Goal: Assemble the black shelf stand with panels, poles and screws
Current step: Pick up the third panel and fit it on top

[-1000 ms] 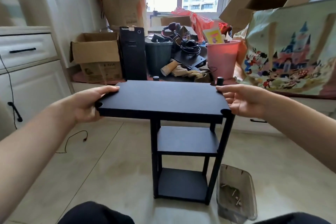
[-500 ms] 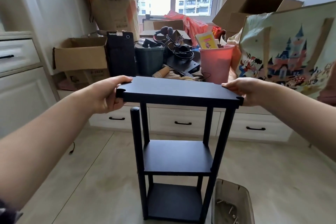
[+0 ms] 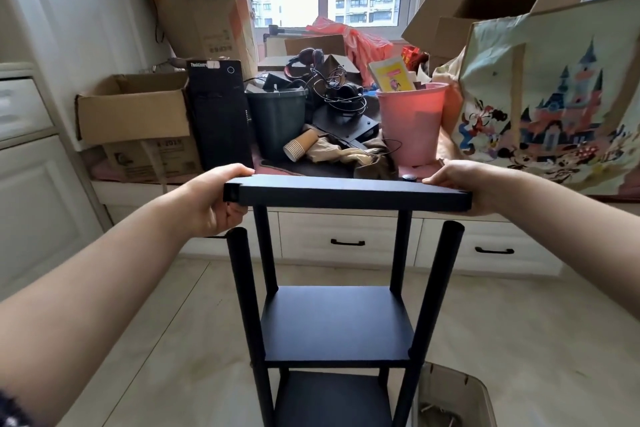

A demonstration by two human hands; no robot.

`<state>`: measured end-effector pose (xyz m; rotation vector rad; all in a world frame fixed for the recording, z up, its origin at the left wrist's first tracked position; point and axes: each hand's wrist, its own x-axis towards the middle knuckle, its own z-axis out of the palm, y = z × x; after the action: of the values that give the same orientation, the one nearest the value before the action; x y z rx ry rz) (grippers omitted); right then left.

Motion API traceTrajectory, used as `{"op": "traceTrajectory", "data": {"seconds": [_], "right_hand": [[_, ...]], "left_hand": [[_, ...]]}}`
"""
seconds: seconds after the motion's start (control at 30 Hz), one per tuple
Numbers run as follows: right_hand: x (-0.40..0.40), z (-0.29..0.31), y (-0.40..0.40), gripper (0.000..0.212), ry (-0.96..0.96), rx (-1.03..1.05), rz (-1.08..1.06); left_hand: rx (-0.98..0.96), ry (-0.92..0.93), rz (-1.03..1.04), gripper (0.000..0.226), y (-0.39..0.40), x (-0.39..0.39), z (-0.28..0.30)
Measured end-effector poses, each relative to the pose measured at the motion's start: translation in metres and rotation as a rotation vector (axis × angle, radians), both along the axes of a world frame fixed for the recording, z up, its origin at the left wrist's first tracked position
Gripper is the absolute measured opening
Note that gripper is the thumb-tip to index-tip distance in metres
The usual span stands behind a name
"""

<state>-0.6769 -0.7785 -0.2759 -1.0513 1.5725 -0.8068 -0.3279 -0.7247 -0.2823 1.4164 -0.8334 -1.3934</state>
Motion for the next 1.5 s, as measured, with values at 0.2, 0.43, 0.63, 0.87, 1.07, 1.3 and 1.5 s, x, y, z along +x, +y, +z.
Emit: {"op": "traceTrajectory", "data": {"seconds": [0.2,0.43,0.63,0.87,1.07,1.3,1.5], "right_hand": [[0.005,-0.012,-0.003,0.019,-0.051,-0.024,-0.021],[0.008,-0.016,-0.005,0.015,-0.065,-0.033,-0.029],[0.009,-0.019,-0.004,0.017,-0.11,-0.076,-0.029],[0.015,-0.016,0.003,0.022,-0.014,-0.093,-0.063],[0.017,-0.015,0.005,0.017,-0.027,-0.092,-0.092],[0.019,-0.018,0.0,0.019,0.052,-0.155,-0.082],[0.024,-0.022,-0.009,0.024,0.127,-0.214,-0.063]], "left_hand": [[-0.052,-0.077,0.074,0.017,0.004,-0.013,-0.013],[0.02,-0.087,0.087,0.03,-0.007,-0.009,-0.033],[0.002,-0.086,0.088,0.042,-0.014,-0.007,-0.038],[-0.026,-0.034,0.073,0.024,-0.012,-0.015,-0.034],[-0.03,0.079,0.009,0.028,-0.014,-0.014,-0.034],[0.03,0.1,0.019,0.035,-0.013,-0.015,-0.029],[0.064,-0.002,-0.011,0.047,-0.016,-0.009,-0.032]]}}
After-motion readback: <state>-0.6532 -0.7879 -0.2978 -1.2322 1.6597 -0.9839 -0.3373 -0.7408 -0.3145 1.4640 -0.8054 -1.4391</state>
